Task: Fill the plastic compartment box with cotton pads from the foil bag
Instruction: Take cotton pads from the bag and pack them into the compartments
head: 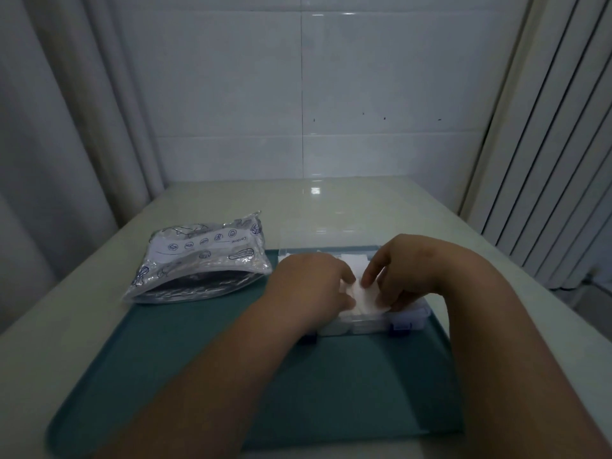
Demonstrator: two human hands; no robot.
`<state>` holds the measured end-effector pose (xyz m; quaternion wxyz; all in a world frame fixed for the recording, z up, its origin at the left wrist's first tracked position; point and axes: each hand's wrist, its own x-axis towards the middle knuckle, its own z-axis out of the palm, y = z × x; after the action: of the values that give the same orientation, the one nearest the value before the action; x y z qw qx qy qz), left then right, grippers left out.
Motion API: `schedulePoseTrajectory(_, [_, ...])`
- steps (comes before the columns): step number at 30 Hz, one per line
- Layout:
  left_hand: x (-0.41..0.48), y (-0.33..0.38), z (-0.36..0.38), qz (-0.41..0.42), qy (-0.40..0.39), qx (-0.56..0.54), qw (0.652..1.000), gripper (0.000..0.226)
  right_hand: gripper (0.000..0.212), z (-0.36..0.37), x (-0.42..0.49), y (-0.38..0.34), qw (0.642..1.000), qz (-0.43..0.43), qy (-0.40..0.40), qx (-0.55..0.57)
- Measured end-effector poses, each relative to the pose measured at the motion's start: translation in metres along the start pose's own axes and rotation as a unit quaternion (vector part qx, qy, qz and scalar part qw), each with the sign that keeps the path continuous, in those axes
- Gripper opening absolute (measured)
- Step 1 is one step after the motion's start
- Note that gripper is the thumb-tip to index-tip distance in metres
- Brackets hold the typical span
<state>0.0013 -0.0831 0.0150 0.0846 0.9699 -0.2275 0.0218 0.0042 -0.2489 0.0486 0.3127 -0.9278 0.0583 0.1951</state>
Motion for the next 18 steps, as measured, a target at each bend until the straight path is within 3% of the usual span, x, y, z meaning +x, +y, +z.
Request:
schedulePoseTrajectory(13, [0.0016,-0.0058,-0.0013,0.015,-0.011,-0.014,1.0,0.03,0.026,0.0034,-0.0021,-0.0047,1.0,0.001,0.016,-0.015])
schedulePoseTrajectory(18, [0.0027,-0.0051,-0.0016,0.011,-0.019,-0.02,1.0,0.038,0.029,0.0035,-0.0042,-0.0054,1.0,0.0,0.019,-0.009])
